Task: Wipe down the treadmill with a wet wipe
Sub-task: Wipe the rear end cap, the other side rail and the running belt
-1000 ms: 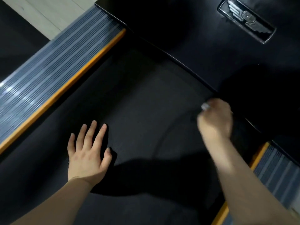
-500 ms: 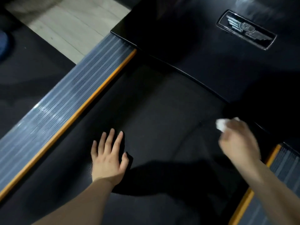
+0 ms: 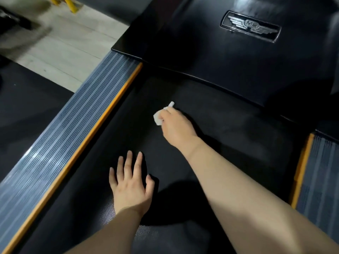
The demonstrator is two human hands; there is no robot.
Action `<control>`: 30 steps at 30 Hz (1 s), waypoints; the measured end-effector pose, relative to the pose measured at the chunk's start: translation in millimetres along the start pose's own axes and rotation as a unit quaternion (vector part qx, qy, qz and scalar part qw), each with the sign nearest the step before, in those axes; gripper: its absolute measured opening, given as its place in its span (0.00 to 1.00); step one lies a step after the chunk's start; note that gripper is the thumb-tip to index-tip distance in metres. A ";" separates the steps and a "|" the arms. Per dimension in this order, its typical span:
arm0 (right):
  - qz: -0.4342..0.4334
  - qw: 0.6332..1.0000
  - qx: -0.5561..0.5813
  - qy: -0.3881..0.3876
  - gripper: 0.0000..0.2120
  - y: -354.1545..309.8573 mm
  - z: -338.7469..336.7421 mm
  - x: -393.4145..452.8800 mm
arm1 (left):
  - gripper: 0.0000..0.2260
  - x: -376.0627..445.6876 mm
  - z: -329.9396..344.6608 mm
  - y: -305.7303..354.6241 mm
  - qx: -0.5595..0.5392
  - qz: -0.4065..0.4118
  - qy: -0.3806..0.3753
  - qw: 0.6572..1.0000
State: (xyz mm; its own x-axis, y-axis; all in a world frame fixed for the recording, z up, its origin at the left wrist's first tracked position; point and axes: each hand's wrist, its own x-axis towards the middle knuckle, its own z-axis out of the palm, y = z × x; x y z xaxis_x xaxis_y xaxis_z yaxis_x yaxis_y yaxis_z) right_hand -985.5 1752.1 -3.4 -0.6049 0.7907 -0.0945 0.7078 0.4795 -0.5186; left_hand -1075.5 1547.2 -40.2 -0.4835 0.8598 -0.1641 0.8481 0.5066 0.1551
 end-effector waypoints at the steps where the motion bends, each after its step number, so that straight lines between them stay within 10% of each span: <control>1: 0.026 0.999 0.002 0.028 0.13 10.3 -7.9 -13.3 | 0.31 0.2 -0.3 -0.5 -0.003 -0.001 -0.001 1.000; 9: 0.438 0.880 -0.010 0.185 0.10 133.8 -74.3 -172.2 | 0.31 -0.8 1.4 -1.1 0.000 0.004 0.005 1.000; 21: 0.010 0.999 -0.036 0.009 0.13 -13.9 3.0 7.9 | 0.32 0.7 2.9 -1.0 -0.003 0.001 0.007 1.000; 30: 0.461 0.867 -0.070 0.174 0.10 142.1 -76.5 -157.4 | 0.32 -0.1 3.2 -0.1 -0.011 0.000 0.012 1.000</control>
State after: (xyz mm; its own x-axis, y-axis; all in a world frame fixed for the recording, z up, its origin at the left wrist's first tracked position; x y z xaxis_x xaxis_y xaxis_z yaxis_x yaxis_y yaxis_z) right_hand -761.8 1724.9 2.8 0.3710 0.9180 -0.1404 0.8843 -0.3953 -0.2484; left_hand -1074.8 1546.9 -43.3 -0.4887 0.8610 -0.1411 0.8434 0.5076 0.1761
